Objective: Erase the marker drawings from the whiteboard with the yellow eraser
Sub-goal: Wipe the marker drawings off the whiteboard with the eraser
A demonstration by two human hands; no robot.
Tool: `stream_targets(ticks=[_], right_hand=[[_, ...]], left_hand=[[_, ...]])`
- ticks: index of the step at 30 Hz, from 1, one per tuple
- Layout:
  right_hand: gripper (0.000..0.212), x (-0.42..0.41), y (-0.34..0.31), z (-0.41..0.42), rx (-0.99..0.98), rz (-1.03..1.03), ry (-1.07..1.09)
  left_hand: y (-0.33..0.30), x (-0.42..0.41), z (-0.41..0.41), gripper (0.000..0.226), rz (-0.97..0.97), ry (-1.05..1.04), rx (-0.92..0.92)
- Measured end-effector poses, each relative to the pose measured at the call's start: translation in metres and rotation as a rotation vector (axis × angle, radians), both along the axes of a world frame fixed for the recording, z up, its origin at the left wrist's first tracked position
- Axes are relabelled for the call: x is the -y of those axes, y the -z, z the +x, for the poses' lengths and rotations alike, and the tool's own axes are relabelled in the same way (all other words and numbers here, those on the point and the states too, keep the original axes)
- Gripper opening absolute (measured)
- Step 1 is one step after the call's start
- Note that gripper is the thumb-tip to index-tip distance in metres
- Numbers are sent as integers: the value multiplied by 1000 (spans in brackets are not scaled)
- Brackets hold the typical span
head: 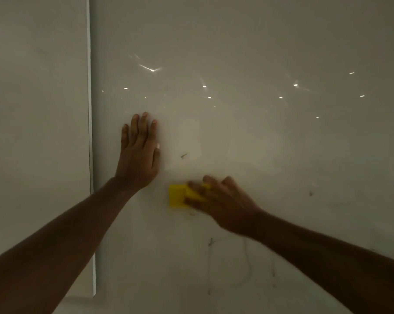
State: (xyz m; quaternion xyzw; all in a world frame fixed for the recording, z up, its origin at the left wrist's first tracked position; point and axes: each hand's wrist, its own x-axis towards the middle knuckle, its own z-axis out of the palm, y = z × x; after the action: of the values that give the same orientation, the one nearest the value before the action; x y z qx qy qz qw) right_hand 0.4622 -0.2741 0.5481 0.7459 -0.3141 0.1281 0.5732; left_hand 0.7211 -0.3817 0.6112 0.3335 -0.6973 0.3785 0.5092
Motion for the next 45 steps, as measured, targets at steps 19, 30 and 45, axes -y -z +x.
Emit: stream_targets(ticks=[19, 30, 45], right_hand=[[53, -14, -54, -2, 830, -253, 75], [57, -21, 88, -34, 236, 133, 24], [59, -47, 172, -86, 158, 249, 62]], left_hand=[[11, 4, 3, 59, -22, 6, 29], [43, -2, -12, 59, 2, 24, 50], [69, -13, -53, 60, 2, 24, 48]])
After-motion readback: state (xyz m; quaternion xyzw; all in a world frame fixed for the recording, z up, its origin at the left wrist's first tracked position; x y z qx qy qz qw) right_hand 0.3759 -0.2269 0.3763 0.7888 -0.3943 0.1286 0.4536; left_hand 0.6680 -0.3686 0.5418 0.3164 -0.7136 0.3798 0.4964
